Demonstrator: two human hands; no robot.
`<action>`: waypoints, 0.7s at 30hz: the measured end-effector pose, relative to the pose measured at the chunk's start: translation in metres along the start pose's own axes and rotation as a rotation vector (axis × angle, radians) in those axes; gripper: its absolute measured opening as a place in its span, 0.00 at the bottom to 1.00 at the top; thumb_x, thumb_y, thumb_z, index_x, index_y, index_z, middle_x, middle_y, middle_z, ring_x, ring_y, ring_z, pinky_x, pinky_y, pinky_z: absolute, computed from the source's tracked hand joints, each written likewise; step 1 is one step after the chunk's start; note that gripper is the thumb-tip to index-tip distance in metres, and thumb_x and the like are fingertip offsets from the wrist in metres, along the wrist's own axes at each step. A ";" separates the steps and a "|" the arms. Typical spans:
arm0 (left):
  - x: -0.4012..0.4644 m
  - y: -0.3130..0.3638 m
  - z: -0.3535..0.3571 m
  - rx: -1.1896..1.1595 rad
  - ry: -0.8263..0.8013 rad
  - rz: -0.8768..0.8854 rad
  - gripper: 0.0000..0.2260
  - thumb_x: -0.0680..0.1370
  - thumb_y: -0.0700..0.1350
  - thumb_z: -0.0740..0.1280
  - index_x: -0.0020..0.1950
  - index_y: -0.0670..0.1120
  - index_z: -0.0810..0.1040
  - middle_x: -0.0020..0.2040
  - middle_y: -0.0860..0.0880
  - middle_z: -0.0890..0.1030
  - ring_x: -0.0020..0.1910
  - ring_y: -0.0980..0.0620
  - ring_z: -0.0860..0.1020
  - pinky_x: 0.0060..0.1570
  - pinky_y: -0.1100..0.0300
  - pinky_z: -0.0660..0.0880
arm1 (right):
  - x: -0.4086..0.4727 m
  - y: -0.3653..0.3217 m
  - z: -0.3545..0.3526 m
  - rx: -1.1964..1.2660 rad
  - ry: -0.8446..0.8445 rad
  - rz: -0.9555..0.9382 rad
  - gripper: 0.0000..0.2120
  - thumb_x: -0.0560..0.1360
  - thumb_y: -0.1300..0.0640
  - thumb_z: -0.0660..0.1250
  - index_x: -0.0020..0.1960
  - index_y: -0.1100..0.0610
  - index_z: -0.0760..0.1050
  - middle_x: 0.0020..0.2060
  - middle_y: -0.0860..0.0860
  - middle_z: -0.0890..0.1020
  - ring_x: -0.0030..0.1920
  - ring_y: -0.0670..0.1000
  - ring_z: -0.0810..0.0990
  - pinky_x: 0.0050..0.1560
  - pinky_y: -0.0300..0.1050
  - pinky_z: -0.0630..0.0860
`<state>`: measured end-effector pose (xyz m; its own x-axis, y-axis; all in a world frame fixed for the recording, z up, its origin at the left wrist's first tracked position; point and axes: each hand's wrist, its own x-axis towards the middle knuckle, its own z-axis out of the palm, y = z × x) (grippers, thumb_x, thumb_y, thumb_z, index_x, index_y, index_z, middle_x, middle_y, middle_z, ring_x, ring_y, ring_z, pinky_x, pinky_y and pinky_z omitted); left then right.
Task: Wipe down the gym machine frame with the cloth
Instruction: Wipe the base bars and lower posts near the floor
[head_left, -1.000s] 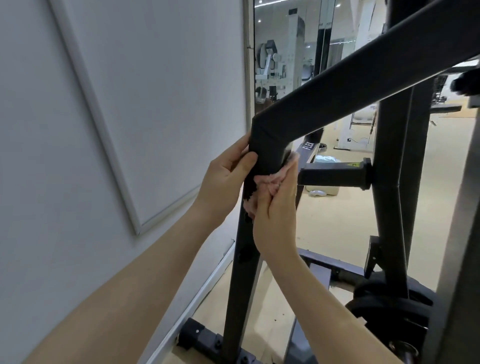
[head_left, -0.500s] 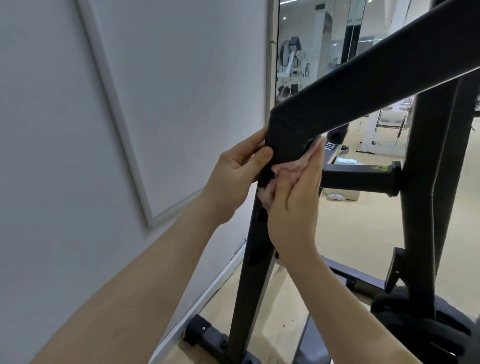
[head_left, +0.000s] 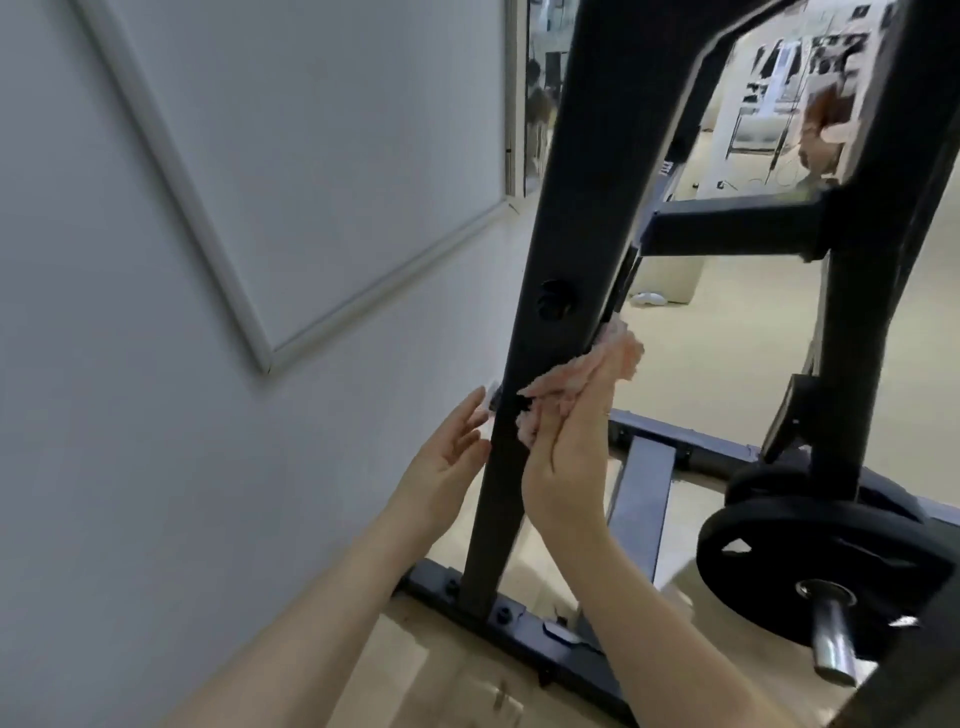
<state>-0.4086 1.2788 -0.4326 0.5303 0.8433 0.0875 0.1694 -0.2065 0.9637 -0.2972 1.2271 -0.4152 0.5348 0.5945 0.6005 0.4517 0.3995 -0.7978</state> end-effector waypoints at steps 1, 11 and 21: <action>-0.003 -0.013 0.002 0.017 -0.048 -0.011 0.22 0.82 0.43 0.59 0.70 0.65 0.61 0.70 0.55 0.69 0.69 0.58 0.67 0.69 0.56 0.66 | -0.011 0.008 0.004 0.013 0.017 0.073 0.23 0.81 0.54 0.52 0.75 0.49 0.54 0.59 0.63 0.74 0.52 0.50 0.77 0.56 0.59 0.76; 0.015 -0.074 -0.001 0.214 -0.186 0.046 0.23 0.79 0.46 0.63 0.69 0.68 0.63 0.56 0.67 0.76 0.54 0.67 0.76 0.53 0.73 0.73 | -0.060 0.059 0.025 0.034 0.009 0.123 0.25 0.80 0.41 0.51 0.73 0.33 0.44 0.65 0.53 0.72 0.63 0.56 0.74 0.62 0.48 0.75; 0.027 -0.102 0.000 0.329 -0.144 0.241 0.24 0.80 0.46 0.60 0.75 0.58 0.59 0.61 0.50 0.76 0.59 0.55 0.75 0.58 0.59 0.73 | -0.099 0.100 0.038 0.276 -0.074 0.358 0.21 0.83 0.59 0.52 0.75 0.55 0.53 0.59 0.62 0.74 0.49 0.55 0.80 0.48 0.45 0.77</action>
<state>-0.4117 1.3226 -0.5286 0.6936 0.6788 0.2413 0.2703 -0.5557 0.7863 -0.3324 1.2347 -0.5567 0.5658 0.7731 0.2866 0.0347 0.3249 -0.9451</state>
